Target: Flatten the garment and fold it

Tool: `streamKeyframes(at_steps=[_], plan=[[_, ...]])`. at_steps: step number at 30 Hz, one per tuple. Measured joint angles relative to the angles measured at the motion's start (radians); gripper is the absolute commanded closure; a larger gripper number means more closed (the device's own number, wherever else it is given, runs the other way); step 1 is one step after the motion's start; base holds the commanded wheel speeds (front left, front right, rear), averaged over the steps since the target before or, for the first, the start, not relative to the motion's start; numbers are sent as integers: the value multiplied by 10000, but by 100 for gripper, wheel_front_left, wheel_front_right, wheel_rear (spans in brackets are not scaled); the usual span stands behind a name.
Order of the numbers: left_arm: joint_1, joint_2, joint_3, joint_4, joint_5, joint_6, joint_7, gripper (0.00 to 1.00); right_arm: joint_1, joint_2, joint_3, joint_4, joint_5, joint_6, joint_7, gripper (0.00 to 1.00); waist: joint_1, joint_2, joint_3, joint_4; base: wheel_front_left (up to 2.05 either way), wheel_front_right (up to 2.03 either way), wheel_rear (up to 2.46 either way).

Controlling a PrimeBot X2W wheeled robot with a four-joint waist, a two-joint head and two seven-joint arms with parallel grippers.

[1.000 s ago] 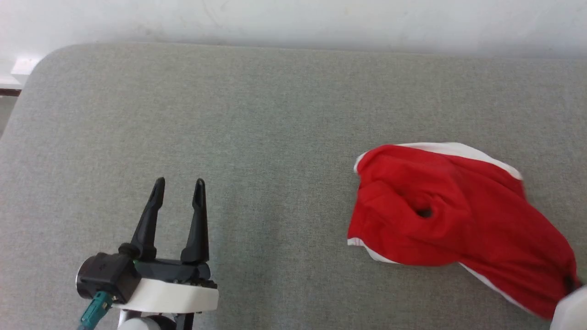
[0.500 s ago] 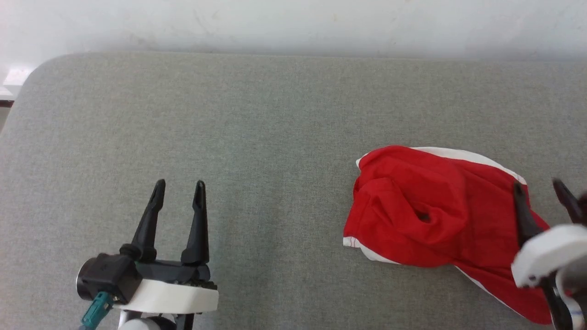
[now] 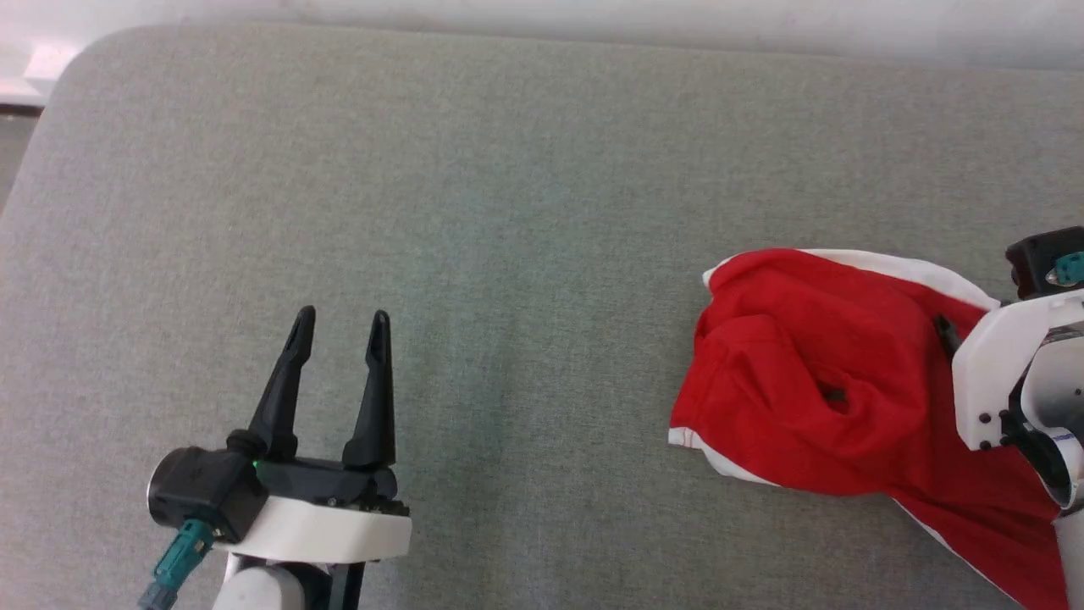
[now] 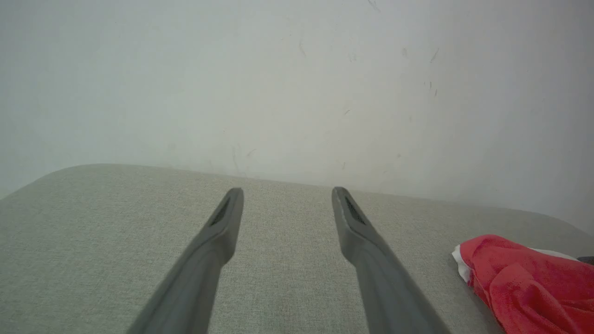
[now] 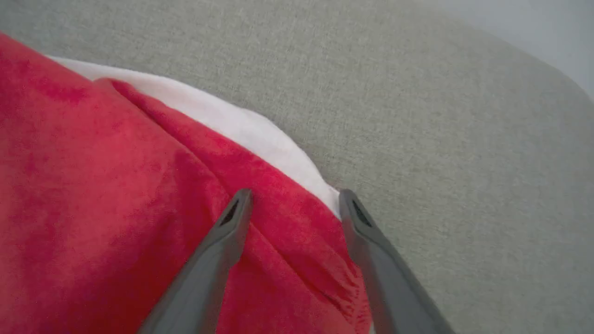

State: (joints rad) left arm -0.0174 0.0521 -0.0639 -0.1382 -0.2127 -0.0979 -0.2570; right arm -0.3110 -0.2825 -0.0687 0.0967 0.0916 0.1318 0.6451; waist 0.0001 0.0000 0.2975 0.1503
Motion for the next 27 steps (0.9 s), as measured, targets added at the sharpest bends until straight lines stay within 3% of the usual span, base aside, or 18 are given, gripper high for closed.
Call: streamKeyframes(at_steps=[5,6,7,8,9,20,27], plan=[[-142,2,2,4,-13,-67,0,0,-234,-633,608,614,359,-2,587,3,0,0,317,239,0,0,0],[-143,2,6,6,-38,-69,0,0,-316,-719,675,644,401,-4,587,53,-1,0,359,281,0,0,0],[-146,2,6,8,-63,-69,0,0,-388,-800,779,650,416,-4,566,53,-1,0,401,317,0,0,0],[-158,2,4,10,-71,-69,0,0,-456,-874,886,639,410,-4,447,82,0,0,441,343,0,0,0],[-183,2,4,10,-71,-69,0,0,-545,-959,1018,640,382,-4,301,100,0,0,480,364,0,0,0],[-778,2,-307,-12,-255,-69,0,0,-3011,-2067,2211,669,-341,0,-869,100,0,0,1102,673,0,0,0],[-1173,0,-500,35,-428,-65,0,0,-4578,-2614,2435,1524,-1080,0,-1549,100,0,0,1626,1067,0,0,0]])
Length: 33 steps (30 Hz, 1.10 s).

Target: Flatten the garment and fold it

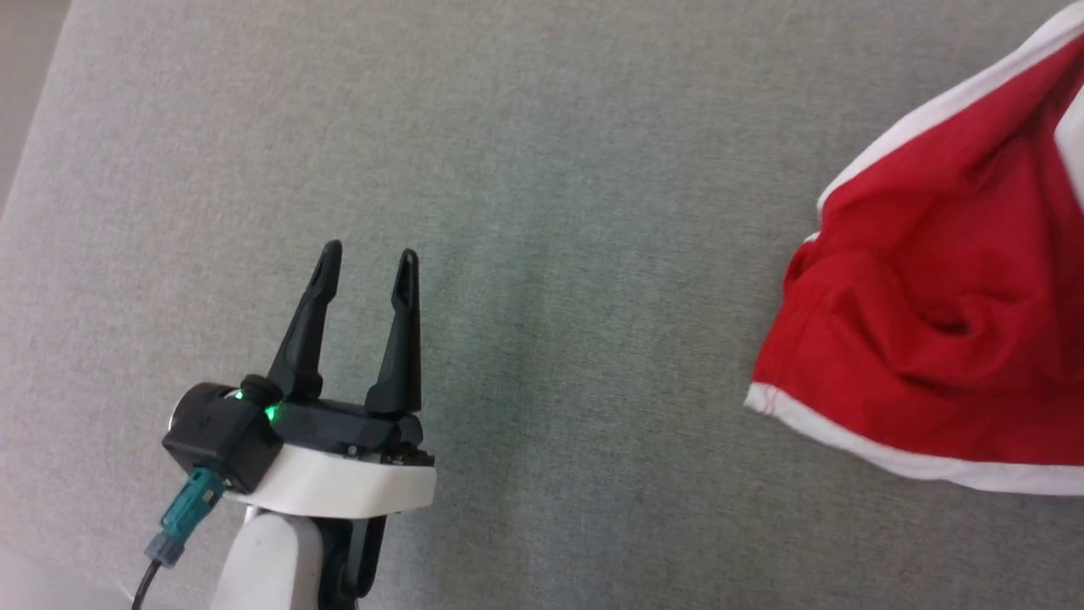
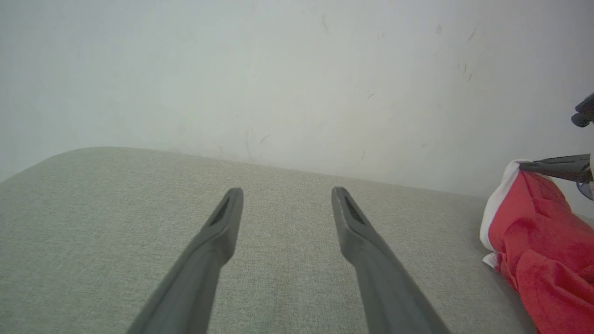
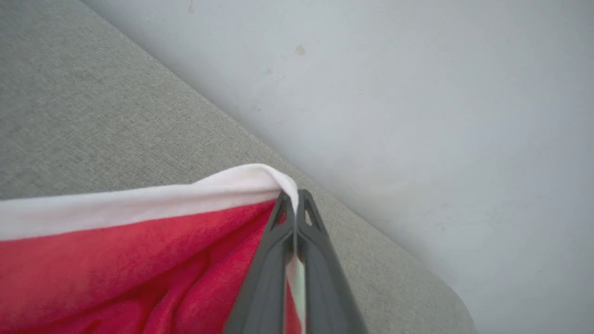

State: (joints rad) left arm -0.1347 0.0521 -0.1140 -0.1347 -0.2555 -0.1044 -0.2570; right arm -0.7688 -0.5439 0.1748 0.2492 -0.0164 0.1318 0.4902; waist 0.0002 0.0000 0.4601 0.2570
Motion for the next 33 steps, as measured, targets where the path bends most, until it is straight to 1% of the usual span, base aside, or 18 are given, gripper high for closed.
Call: streamKeyframes(at_steps=[6,7,8,9,12,16,21,24,27,31,33], plan=[[-292,2,-171,44,-94,12,0,0,-771,29,-42,865,-612,2,-589,100,0,0,457,329,0,0,0],[-346,2,-196,61,-96,13,0,0,-820,90,-65,1028,-683,2,-644,72,0,0,520,375,0,0,0],[-381,2,-213,75,-100,27,0,0,-852,151,-69,1197,-748,2,-732,8,0,0,572,415,0,0,0],[-396,2,-226,86,-104,42,0,0,-867,226,-69,1361,-794,2,-805,0,0,0,616,447,0,0,0],[-398,0,-230,157,-104,84,0,0,-869,506,-82,1816,-809,2,-984,0,1,0,623,464,0,0,0],[-397,2,-190,196,-82,84,0,0,-865,709,-272,2077,-786,2,-1394,0,-1,0,429,386,0,0,0],[-295,0,-48,207,36,94,0,0,-546,1304,-1388,1791,-579,2,-2102,0,-2,0,-62,159,0,0,0],[-24,0,96,205,132,100,-2,0,253,1793,-2173,1145,-499,0,-2527,0,-3,0,-430,-22,0,0,0],[345,0,270,184,245,100,-2,0,1366,2349,-2903,144,-430,0,-2926,0,-3,0,-814,-232,0,0,0],[760,2,499,-6,366,96,-2,0,3114,3264,-3668,-1804,-410,0,-3473,0,-4,0,-1263,-586,0,0,0],[931,2,577,-125,378,82,0,0,3997,3718,-3860,-2713,-426,0,-3887,0,-4,0,-1436,-789,0,0,0]])
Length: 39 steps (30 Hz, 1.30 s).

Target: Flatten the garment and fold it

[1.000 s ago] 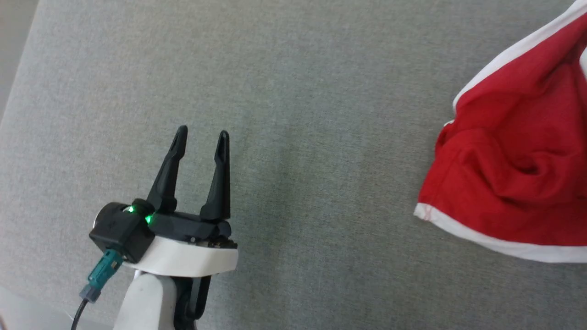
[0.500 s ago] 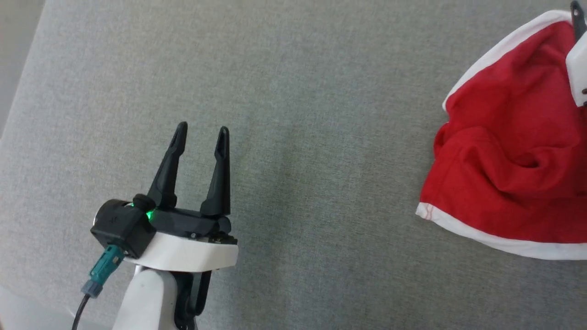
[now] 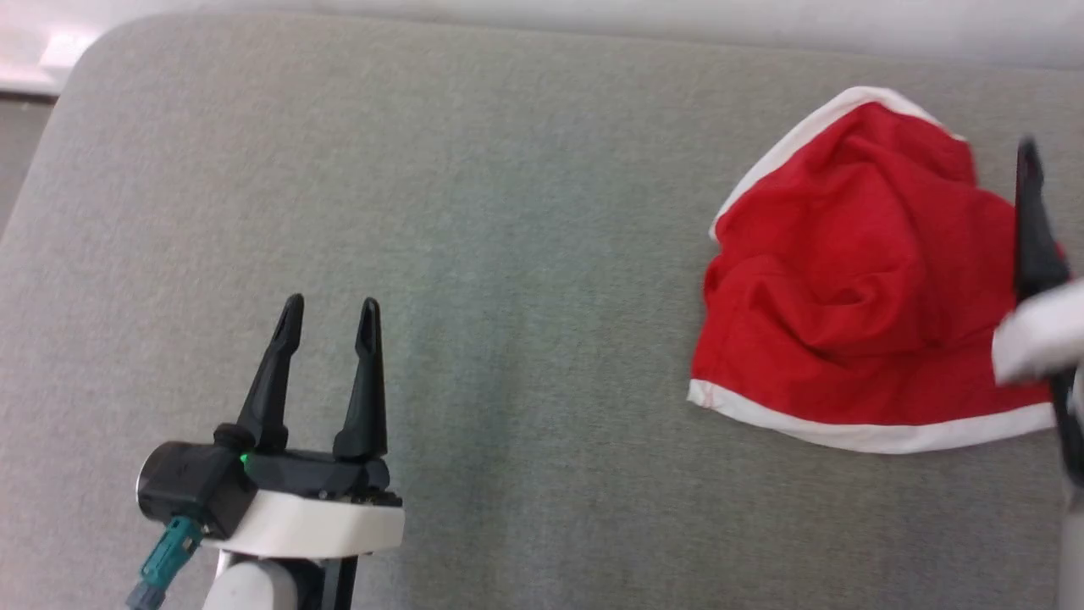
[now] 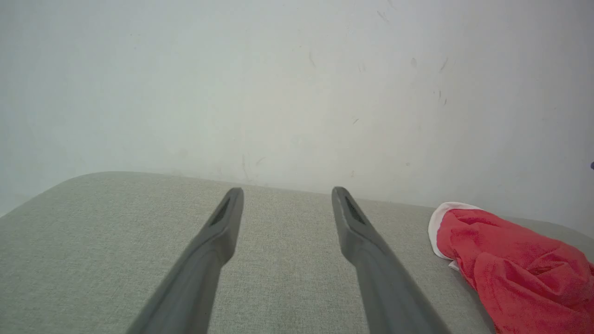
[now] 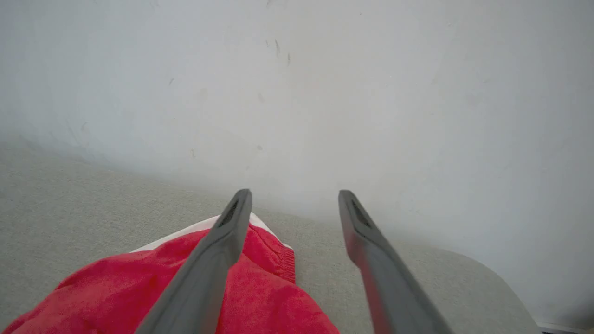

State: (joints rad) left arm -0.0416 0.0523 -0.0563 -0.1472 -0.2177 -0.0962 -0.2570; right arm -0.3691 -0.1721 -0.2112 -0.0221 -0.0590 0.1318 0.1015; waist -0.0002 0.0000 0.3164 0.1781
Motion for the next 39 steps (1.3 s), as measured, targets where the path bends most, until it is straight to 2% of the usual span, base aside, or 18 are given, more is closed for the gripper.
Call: streamKeyframes(at_steps=[4,7,12,15,20,27,29,31,39], plan=[[325,-2,104,-165,102,-88,0,0,2020,892,-368,-1611,-71,0,-780,0,-1,0,-341,-330,0,0,0],[617,-2,215,-244,173,-102,0,0,3327,1175,-535,-2249,-2,0,-1402,0,-1,0,-553,-550,0,0,0],[1142,-2,249,-247,316,-167,0,0,4713,1191,-757,-2011,1764,-2,-2178,0,0,0,-881,-877,0,0,0],[1234,0,33,-211,-178,-173,0,0,5003,1195,-731,-1515,2117,-2,-2608,0,1,0,-1029,-1073,0,0,0],[868,257,-1463,301,-267,-263,322,0,4948,1193,-711,-1258,2125,-2,-2813,0,1,0,-1174,-1327,0,0,0],[-1316,895,-4096,1112,-466,-276,2468,0,4744,1191,-849,-1319,2063,-2,-2809,0,3,0,-935,-1366,0,0,0],[-1872,1127,-5097,1551,-878,-278,3352,0,4691,1191,-832,-1321,2061,-2,-2809,0,3,0,-814,-1374,0,0,0],[-2279,1177,-5680,1912,-1363,-278,3910,0,4665,1193,-786,-1315,2063,-2,-2805,0,3,0,-696,-1406,0,0,0],[-3642,1275,-6067,3507,-1569,-278,4280,0,4516,1193,-698,-1239,2082,-2,-2811,0,4,0,-239,-1698,0,0,0]])
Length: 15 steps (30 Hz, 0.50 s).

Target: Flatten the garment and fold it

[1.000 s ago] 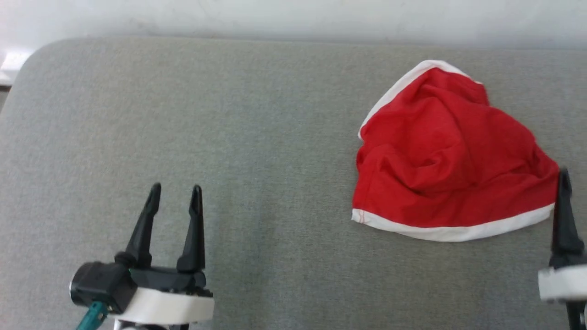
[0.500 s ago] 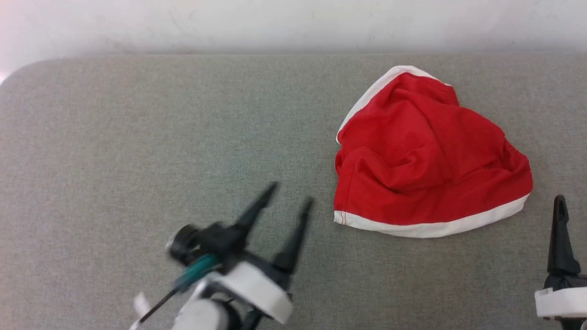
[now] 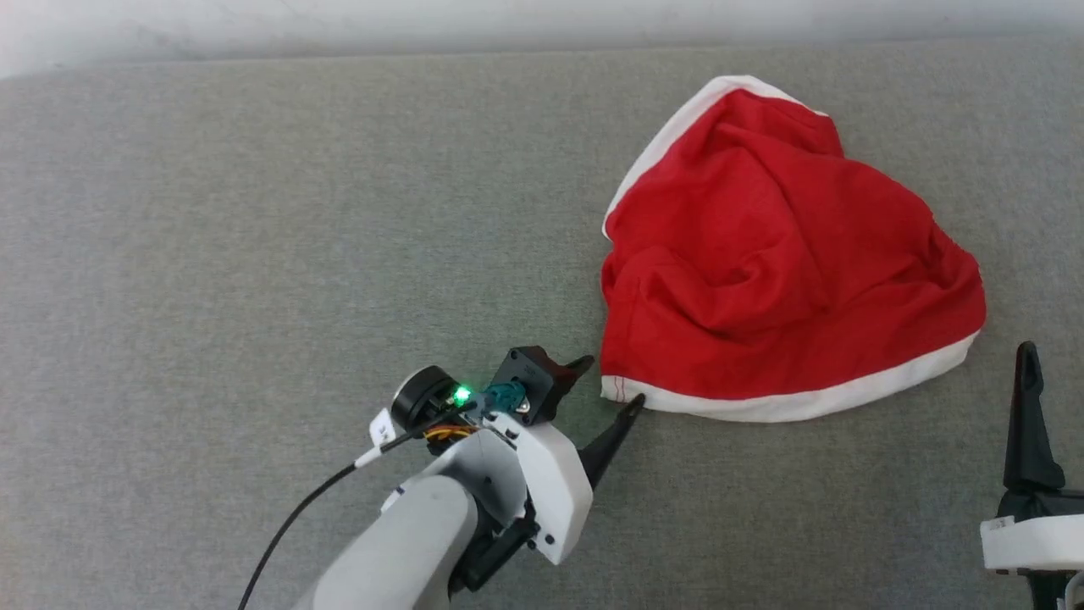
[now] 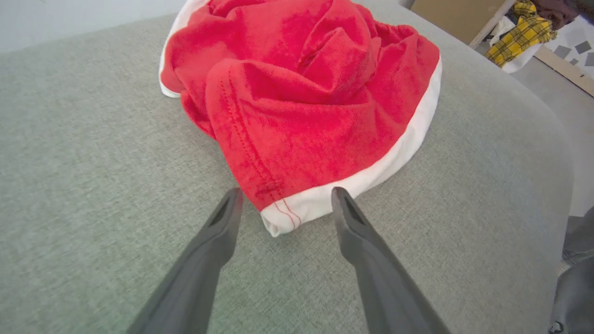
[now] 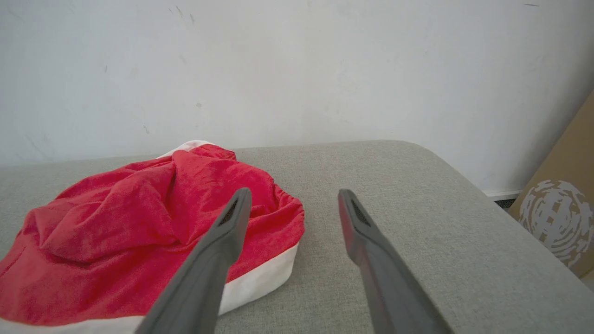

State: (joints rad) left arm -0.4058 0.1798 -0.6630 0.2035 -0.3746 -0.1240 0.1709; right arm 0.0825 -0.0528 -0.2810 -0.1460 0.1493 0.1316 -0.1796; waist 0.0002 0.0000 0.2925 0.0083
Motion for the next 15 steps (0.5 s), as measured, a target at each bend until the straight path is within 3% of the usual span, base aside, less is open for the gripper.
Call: streamKeyframes(at_steps=[6,7,8,15], plan=[[-391,-203,-125,1080,-40,0,267,0,-106,2,-42,50,0,0,-69,0,-1,0,291,-186,0,0,0],[-501,-251,-146,1183,-36,0,270,38,-127,0,-48,52,2,0,-71,0,0,0,321,-200,0,0,0],[-598,-305,-155,1267,-23,6,236,100,-145,2,-48,59,2,0,-71,0,0,0,342,-210,0,0,0],[-745,-575,-226,1592,-153,6,-167,100,-167,2,-117,82,0,0,-54,0,-1,0,279,-89,0,0,0]])
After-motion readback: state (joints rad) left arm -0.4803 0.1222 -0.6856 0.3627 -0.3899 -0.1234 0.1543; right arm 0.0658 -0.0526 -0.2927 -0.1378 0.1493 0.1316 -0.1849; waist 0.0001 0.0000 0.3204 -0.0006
